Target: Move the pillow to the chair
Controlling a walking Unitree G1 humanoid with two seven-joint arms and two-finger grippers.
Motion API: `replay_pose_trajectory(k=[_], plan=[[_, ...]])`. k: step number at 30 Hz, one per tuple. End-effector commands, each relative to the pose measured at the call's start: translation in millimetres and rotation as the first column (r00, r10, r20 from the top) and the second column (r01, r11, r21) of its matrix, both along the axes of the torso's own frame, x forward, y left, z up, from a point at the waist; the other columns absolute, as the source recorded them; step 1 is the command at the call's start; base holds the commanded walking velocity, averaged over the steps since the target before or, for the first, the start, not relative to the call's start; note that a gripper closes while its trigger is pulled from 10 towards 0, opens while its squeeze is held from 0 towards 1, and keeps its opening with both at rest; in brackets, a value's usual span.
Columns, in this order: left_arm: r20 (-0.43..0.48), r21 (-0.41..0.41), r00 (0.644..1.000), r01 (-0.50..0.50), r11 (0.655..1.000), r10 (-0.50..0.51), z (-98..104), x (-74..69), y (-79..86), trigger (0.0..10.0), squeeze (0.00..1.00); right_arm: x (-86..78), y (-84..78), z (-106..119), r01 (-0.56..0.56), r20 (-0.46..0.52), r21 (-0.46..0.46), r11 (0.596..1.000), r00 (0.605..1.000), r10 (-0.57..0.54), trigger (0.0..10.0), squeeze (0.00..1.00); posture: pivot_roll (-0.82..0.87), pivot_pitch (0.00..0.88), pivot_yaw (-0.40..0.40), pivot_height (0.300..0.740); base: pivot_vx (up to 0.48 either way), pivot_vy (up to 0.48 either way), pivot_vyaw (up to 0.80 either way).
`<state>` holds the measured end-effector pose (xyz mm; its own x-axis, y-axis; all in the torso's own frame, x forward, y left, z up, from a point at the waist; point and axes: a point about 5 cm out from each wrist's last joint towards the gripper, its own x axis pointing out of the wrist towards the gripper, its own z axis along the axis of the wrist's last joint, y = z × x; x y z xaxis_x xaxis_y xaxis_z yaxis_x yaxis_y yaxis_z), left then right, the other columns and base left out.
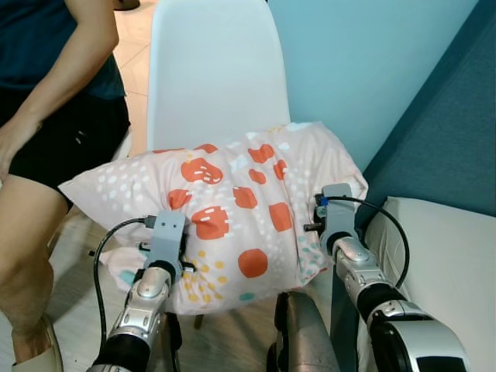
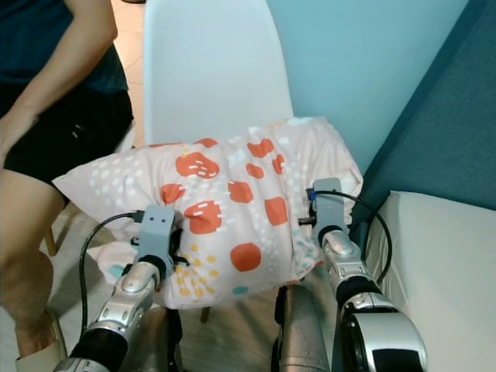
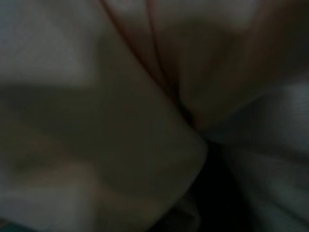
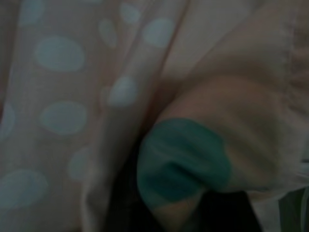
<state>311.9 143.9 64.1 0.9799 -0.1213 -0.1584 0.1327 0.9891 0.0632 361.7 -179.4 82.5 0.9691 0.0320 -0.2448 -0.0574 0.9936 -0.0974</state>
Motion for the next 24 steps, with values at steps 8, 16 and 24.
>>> replay_pose_trajectory(k=[8, 16, 24], plan=[[-0.051, -0.023, 0.998, 0.047, 0.999, -0.048, -7.9, -34.9, 2.6, 10.0, 1.00, -7.0, 9.0, -8.5, -0.046, 0.015, 0.065, 0.997, 0.999, 0.045, 10.0, 1.00, 0.10, 0.266, -0.066, 0.562, 0.000, 0.000, 0.00], [0.003, -0.014, 0.999, -0.048, 0.999, 0.048, 13.1, -73.7, 31.4, 10.0, 1.00, -19.0, 2.0, -10.4, -0.058, 0.085, 0.108, 0.992, 0.995, 0.049, 10.0, 1.00, 0.11, 0.266, -0.089, 0.562, 0.000, 0.000, 0.00], [0.039, -0.043, 0.996, -0.079, 0.996, 0.081, 32.6, -95.2, 39.3, 10.0, 1.00, -33.9, -8.8, -6.5, -0.044, 0.160, 0.095, 0.995, 0.987, 0.028, 10.0, 1.00, 0.10, 0.256, -0.083, 0.562, 0.000, 0.000, 0.00]])
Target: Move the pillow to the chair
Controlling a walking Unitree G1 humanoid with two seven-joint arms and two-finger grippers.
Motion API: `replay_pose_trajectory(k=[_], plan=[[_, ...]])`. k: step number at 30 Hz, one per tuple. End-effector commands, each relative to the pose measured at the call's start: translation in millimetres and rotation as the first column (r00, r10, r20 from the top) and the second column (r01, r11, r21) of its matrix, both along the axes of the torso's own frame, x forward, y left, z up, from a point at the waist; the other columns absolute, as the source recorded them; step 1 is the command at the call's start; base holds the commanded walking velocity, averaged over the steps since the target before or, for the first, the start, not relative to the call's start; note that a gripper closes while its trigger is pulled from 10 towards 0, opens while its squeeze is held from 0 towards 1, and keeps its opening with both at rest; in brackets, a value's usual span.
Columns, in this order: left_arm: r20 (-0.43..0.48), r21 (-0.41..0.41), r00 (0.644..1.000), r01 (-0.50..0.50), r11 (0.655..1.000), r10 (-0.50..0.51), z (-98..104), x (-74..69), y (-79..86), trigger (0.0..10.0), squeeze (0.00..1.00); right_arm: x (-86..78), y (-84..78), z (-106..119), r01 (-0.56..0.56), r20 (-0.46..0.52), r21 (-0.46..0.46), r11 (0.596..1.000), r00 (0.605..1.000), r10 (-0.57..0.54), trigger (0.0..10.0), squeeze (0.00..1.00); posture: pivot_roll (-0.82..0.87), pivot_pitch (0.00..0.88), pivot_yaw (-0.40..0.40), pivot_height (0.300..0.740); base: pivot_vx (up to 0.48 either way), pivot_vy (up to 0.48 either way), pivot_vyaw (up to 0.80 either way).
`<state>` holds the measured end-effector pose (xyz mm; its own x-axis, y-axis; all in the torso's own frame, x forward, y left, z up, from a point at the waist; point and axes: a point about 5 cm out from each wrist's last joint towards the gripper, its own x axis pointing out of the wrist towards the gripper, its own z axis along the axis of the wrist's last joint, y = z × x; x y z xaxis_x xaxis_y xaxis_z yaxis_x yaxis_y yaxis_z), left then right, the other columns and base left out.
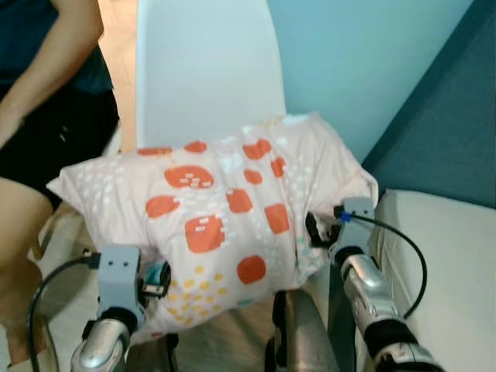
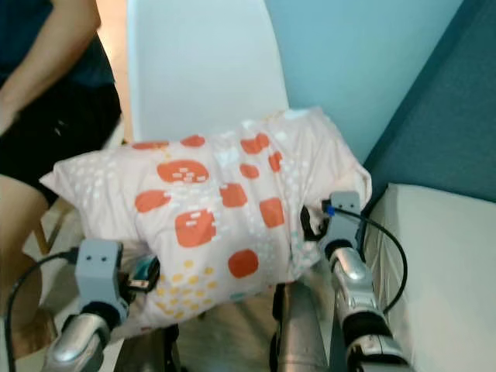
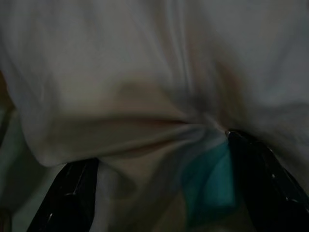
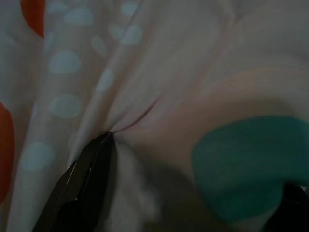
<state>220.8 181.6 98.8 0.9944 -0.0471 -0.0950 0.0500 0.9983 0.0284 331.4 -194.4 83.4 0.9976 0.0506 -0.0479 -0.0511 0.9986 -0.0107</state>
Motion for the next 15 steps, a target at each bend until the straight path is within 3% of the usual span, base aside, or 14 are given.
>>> replay_pose_trajectory(k=[1, 2, 3, 4, 5, 9, 10, 11, 15], plan=[[-0.005, -0.006, 1.000, -0.008, 1.000, 0.008, 1.1, -5.4, 1.9, 10.0, 1.00, -4.4, 4.2, -5.0, -0.024, -0.020, -0.013, 1.000, 1.000, 0.023, 10.0, 1.00, 0.10, 0.256, -0.083, 0.562, 0.000, 0.000, 0.00], [0.045, -0.022, 0.999, -0.030, 0.999, 0.031, 10.4, -6.6, 3.0, 10.0, 0.86, -3.5, -4.3, 1.5, 0.041, 0.014, -0.055, 0.998, 0.999, -0.040, 10.0, 1.00, 0.09, 0.244, -0.072, 0.562, 0.000, 0.000, 0.00], [0.078, -0.033, 0.996, -0.045, 0.998, 0.047, 16.8, -7.4, 3.9, 10.0, 0.86, -2.9, -10.1, 6.1, 0.087, 0.038, -0.083, 0.993, 0.996, -0.084, 10.0, 1.00, 0.09, 0.243, -0.071, 0.562, 0.000, 0.000, 0.00], [0.119, -0.037, 0.991, -0.059, 0.998, 0.063, 25.0, -8.1, 4.8, 10.0, 0.00, -2.1, -16.2, 12.3, 0.135, 0.068, -0.097, 0.986, 0.989, -0.129, 10.0, 0.91, 0.09, 0.240, -0.068, 0.562, 0.000, 0.000, 0.00], [0.156, -0.050, 0.985, -0.064, 0.997, 0.071, 32.1, -8.0, 5.0, 10.0, 0.00, -0.6, -20.6, 18.0, 0.168, 0.091, -0.086, 0.982, 0.983, -0.161, 10.0, 0.00, 0.09, 0.237, -0.066, 0.562, 0.000, 0.000, 0.00], [0.202, -0.074, 0.978, -0.041, 0.996, 0.055, 42.9, -5.4, 3.2, 10.0, 0.00, 1.8, -19.1, 31.5, 0.133, 0.153, -0.014, 0.991, 0.980, -0.130, 10.0, 0.00, 0.09, 0.233, -0.065, 0.562, 0.000, 0.000, 0.00], [0.185, -0.081, 0.982, -0.022, 0.996, 0.037, 41.7, -3.2, 1.5, 3.7, 0.00, 1.6, -18.0, 32.4, 0.134, 0.158, 0.010, 0.991, 0.978, -0.133, 0.0, 0.00, 0.10, 0.228, -0.064, 0.562, 0.000, 0.000, 0.00], [0.173, -0.082, 0.985, -0.010, 0.997, 0.025, 39.8, -2.6, 0.2, 0.0, 0.00, 2.1, -17.5, 31.5, 0.139, 0.148, 0.008, 0.990, 0.979, -0.138, 0.0, 0.00, 0.10, 0.227, -0.064, 0.562, 0.000, 0.000, 0.00], [0.161, -0.078, 0.987, 0.000, 0.997, 0.012, 38.2, -2.6, -1.4, 0.0, 0.00, 2.2, -15.8, 30.9, 0.139, 0.139, 0.005, 0.990, 0.981, -0.138, 0.0, 0.00, 0.10, 0.226, -0.063, 0.562, 0.000, 0.000, 0.00]])
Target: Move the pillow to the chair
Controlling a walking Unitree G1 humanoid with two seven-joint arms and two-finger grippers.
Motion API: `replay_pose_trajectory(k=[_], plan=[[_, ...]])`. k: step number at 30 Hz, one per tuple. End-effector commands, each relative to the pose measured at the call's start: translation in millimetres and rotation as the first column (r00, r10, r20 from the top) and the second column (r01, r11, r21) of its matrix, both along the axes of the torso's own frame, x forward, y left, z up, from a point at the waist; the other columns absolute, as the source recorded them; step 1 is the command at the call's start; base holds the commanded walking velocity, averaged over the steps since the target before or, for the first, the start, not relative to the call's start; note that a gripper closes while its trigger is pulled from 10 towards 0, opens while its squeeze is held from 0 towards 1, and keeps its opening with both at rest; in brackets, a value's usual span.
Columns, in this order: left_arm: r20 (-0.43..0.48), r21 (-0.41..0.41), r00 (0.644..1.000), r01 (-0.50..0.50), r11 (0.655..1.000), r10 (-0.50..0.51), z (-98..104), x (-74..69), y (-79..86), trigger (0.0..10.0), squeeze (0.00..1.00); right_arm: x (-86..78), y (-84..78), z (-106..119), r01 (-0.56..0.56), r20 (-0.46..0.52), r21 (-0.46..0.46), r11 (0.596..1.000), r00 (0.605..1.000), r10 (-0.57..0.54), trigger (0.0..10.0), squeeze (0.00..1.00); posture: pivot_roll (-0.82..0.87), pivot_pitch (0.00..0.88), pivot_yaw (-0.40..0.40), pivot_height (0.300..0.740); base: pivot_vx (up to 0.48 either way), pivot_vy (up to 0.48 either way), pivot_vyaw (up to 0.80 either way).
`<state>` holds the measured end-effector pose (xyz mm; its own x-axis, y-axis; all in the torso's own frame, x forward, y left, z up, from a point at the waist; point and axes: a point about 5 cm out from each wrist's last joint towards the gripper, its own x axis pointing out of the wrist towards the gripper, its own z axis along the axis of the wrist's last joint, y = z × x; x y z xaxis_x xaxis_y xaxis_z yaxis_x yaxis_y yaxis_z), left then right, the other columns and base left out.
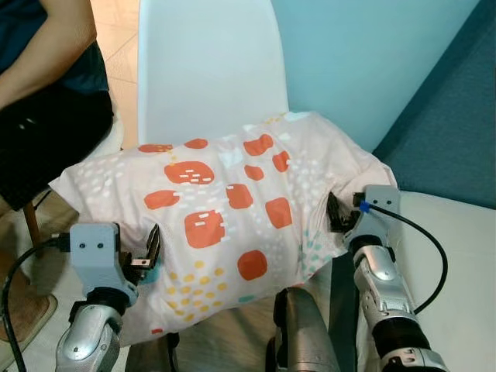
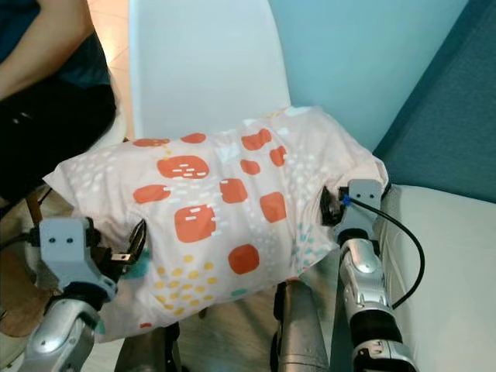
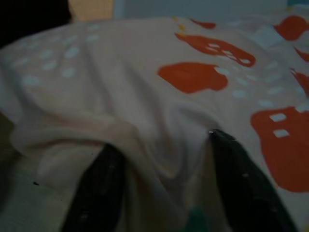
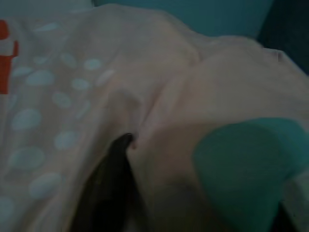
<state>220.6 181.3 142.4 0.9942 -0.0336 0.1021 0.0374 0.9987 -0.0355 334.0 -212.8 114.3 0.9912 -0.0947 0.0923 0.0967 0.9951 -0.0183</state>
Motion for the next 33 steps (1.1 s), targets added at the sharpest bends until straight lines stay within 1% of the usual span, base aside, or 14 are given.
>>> replay_pose_trajectory(k=[1, 6, 7, 8, 13, 15, 19, 22, 27, 29, 30, 31, 32, 33], plan=[[-0.031, -0.003, 0.999, 0.007, 1.000, -0.007, -4.9, -2.6, -1.3, 0.0, 0.00, -0.9, 3.3, -0.6, -0.005, -0.004, 0.006, 1.000, 1.000, 0.005, 0.0, 0.00, 0.10, 0.224, -0.062, 0.562, 0.000, 0.000, 0.00], [-0.031, 0.010, 1.000, -0.004, 1.000, 0.004, -3.2, -3.0, -0.6, 0.0, 0.00, -3.3, 3.8, -4.6, 0.008, -0.029, -0.004, 1.000, 1.000, -0.008, 0.0, 0.00, 0.10, 0.222, -0.061, 0.562, 0.000, 0.000, 0.00], [-0.036, 0.024, 0.999, -0.008, 1.000, 0.009, -3.7, -2.6, 0.3, 10.0, 0.00, -3.8, 4.0, -5.0, 0.005, -0.034, -0.022, 1.000, 0.999, -0.006, 9.0, 0.25, 0.10, 0.223, -0.060, 0.562, 0.000, 0.000, 0.00], [-0.039, 0.012, 0.999, -0.009, 1.000, 0.010, -3.8, -2.7, 2.0, 10.0, 1.00, -4.4, 6.2, -5.6, -0.018, -0.031, -0.008, 1.000, 0.999, 0.018, 10.0, 1.00, 0.10, 0.223, -0.060, 0.562, 0.000, 0.000, 0.00], [-0.034, 0.013, 0.999, -0.016, 1.000, 0.016, -0.8, -4.4, 5.0, 10.0, 1.00, -4.8, 3.9, -4.7, -0.007, -0.027, -0.003, 1.000, 1.000, 0.007, 10.0, 1.00, 0.10, 0.220, -0.058, 0.562, 0.000, 0.000, 0.00], [-0.034, 0.047, 0.999, -0.041, 0.998, 0.043, 0.1, -6.6, 9.2, 10.0, 1.00, -5.5, 1.7, -4.7, 0.001, -0.030, -0.012, 1.000, 1.000, -0.002, 10.0, 1.00, 0.10, 0.219, -0.056, 0.562, 0.000, 0.000, 0.00], [-0.066, 0.060, 0.990, -0.121, 0.991, 0.125, -4.3, -19.7, 25.3, 10.0, 1.00, -10.0, -9.0, -10.7, 0.041, -0.070, -0.050, 0.998, 0.997, -0.044, 10.0, 1.00, 0.11, 0.217, -0.054, 0.562, 0.000, 0.000, 0.00], [-0.095, 0.051, 0.985, -0.137, 0.989, 0.141, -8.6, -26.2, 29.3, 10.0, 1.00, -12.9, -14.3, -15.7, 0.057, -0.105, -0.093, 0.994, 0.992, -0.067, 10.0, 1.00, 0.10, 0.218, -0.055, 0.562, 0.000, 0.000, 0.00], [-0.167, 0.006, 0.966, -0.197, 0.980, 0.195, -17.0, -40.0, 38.0, 10.0, 1.00, -21.1, -38.6, -33.1, 0.178, -0.229, -0.167, 0.970, 0.950, -0.213, 10.0, 1.00, 0.10, 0.217, -0.056, 0.562, 0.000, 0.000, 0.00], [-0.198, 0.012, 0.953, -0.229, 0.973, 0.227, -20.3, -43.8, 42.1, 10.0, 1.00, -22.1, -44.0, -34.4, 0.206, -0.244, -0.180, 0.962, 0.938, -0.246, 10.0, 1.00, 0.10, 0.217, -0.056, 0.562, 0.000, 0.000, 0.00], [-0.222, 0.044, 0.934, -0.276, 0.960, 0.278, -22.9, -46.8, 48.3, 10.0, 1.00, -22.4, -47.9, -33.8, 0.231, -0.243, -0.195, 0.953, 0.930, -0.275, 10.0, 1.00, 0.10, 0.214, -0.056, 0.562, 0.000, 0.000, 0.00], [-0.222, 0.044, 0.934, -0.276, 0.960, 0.278, -22.9, -46.8, 48.3, 10.0, 1.00, -22.4, -47.9, -33.8, 0.231, -0.243, -0.195, 0.953, 0.930, -0.275, 10.0, 1.00, 0.10, 0.214, -0.056, 0.562, 0.000, 0.000, 0.00], [-0.216, 0.075, 0.909, -0.348, 0.934, 0.356, -21.9, -47.1, 58.2, 10.0, 0.00, -20.8, -50.7, -25.0, 0.263, -0.182, -0.192, 0.946, 0.937, -0.297, 10.0, 0.83, 0.11, 0.211, -0.058, 0.562, 0.000, 0.000, 0.00], [-0.197, 0.099, 0.888, -0.405, 0.909, 0.417, -19.2, -46.8, 66.3, 10.0, 0.00, -19.5, -52.3, -17.0, 0.289, -0.128, -0.193, 0.938, 0.940, -0.316, 10.0, 0.64, 0.11, 0.208, -0.059, 0.562, 0.000, 0.000, 0.00]])
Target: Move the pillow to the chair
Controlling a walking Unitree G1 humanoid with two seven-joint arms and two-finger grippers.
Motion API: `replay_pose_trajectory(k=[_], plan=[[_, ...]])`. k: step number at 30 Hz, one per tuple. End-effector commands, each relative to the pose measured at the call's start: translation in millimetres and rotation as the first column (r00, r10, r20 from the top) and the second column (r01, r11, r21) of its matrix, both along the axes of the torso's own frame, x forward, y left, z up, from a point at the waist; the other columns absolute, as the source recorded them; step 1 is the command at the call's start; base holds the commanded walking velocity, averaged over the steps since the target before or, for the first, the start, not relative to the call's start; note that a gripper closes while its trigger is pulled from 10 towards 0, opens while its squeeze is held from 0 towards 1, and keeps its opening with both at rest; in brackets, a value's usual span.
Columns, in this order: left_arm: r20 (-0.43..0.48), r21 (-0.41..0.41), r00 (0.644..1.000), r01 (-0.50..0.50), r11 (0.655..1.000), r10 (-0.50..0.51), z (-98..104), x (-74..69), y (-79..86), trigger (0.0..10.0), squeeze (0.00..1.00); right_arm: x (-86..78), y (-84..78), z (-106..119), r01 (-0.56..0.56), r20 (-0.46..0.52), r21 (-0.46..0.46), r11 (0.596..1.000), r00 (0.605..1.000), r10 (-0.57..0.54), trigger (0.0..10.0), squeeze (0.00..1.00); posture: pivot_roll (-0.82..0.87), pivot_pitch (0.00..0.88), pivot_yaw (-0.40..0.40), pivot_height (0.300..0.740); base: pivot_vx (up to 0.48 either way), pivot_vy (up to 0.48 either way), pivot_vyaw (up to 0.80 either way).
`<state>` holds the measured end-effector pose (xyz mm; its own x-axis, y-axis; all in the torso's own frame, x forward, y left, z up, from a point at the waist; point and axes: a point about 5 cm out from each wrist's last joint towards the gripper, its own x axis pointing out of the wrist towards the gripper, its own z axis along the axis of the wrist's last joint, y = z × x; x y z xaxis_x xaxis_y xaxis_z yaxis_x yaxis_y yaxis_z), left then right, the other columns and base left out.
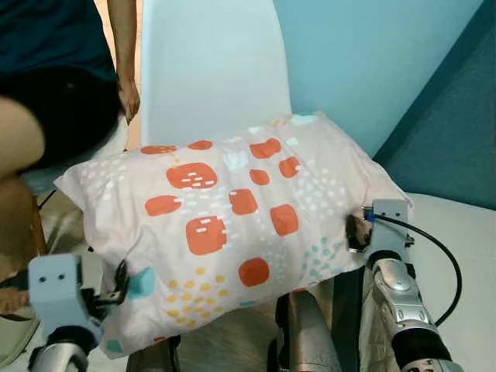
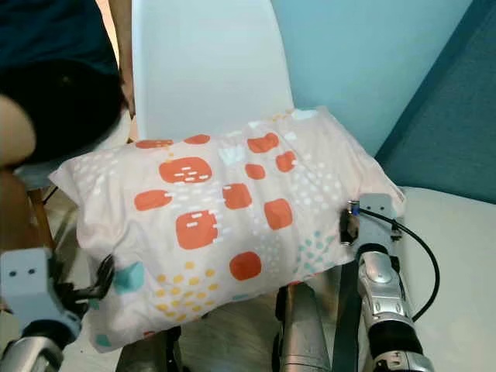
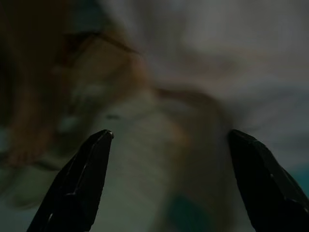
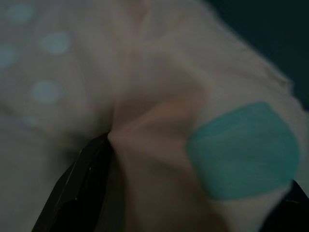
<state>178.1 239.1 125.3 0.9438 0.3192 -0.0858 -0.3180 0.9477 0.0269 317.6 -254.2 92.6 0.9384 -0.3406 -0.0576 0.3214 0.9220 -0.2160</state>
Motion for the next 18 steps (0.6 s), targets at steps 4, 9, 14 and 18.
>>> replay_pose_trajectory(k=[4, 9, 14, 18], plan=[[0.188, 0.102, 0.955, -0.251, 0.962, 0.229, 35.0, 12.5, 26.9, 10.0, 0.00, 5.5, -11.3, 36.7, 0.131, 0.186, -0.124, 0.984, 0.977, -0.107, 10.0, 0.00, 0.11, 0.194, -0.058, 0.562, 0.000, 0.000, 0.00], [0.377, 0.129, 0.911, -0.234, 0.964, 0.170, 74.1, 47.5, 18.1, 10.0, 0.00, 15.5, -0.3, 61.4, 0.186, 0.300, -0.146, 0.972, 0.944, -0.135, 10.0, 0.00, 0.10, 0.166, -0.056, 0.562, 0.000, 0.000, 0.00], [0.413, 0.172, 0.911, -0.085, 0.982, 0.006, 87.2, 69.8, -4.7, 10.0, 0.00, 21.9, 15.1, 63.6, 0.100, 0.310, -0.060, 0.993, 0.948, -0.076, 10.0, 0.00, 0.10, 0.157, -0.051, 0.562, 0.000, 0.000, 0.00], [0.200, 0.162, 0.939, 0.248, 0.955, -0.278, 46.1, 99.1, -62.9, 10.0, 0.00, 21.3, 52.7, 28.0, -0.147, 0.181, 0.082, 0.986, 0.975, 0.130, 10.0, 0.00, 0.08, 0.134, -0.033, 0.562, 0.000, 0.000, 0.00]])
